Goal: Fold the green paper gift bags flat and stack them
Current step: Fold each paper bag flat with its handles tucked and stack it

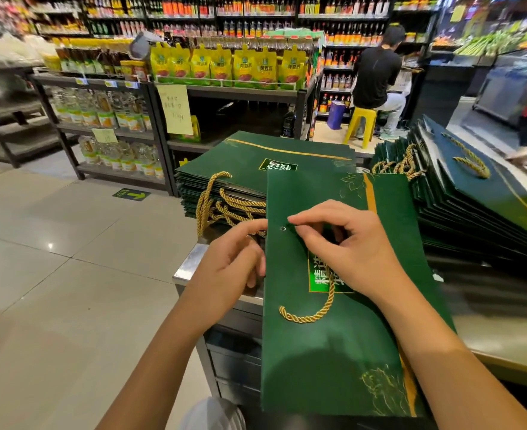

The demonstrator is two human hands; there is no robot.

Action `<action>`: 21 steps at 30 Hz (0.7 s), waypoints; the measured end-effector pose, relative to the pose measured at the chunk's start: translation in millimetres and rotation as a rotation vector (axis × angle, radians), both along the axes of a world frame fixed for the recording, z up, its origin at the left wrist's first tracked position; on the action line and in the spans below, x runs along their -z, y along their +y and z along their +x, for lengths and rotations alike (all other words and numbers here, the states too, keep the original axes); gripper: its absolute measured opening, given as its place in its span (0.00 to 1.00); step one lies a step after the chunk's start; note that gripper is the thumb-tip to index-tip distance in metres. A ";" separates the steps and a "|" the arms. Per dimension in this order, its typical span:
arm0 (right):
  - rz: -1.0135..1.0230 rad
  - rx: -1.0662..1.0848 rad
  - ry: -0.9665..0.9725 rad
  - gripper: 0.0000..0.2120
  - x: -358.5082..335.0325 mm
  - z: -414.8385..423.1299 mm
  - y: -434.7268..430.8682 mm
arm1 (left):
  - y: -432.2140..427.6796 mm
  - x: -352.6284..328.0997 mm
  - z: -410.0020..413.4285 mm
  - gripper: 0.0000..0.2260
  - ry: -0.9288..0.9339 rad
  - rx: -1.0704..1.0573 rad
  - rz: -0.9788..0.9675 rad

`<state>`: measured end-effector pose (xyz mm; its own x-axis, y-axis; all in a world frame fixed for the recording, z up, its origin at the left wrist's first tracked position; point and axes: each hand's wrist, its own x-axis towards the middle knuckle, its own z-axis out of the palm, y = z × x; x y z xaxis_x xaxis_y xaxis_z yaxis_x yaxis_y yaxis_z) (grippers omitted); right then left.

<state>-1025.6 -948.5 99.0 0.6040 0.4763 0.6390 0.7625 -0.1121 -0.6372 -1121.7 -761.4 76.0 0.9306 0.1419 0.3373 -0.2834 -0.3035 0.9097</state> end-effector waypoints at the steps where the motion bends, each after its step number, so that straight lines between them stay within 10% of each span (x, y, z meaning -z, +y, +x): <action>1: 0.000 0.006 0.009 0.09 0.2 -0.3 -0.3 | 0.3 -0.7 0.2 0.18 -0.010 -0.004 0.000; 21: -0.038 0.056 -0.195 0.05 1.4 -2.0 2.5 | -5.2 2.3 5.6 0.13 -0.067 -0.074 -0.037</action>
<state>-1027.5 -945.9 97.5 0.4970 0.4713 0.7286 0.8627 -0.1785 -0.4731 -1116.1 -766.6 73.8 0.8925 0.2230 0.3920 -0.3225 -0.2920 0.9004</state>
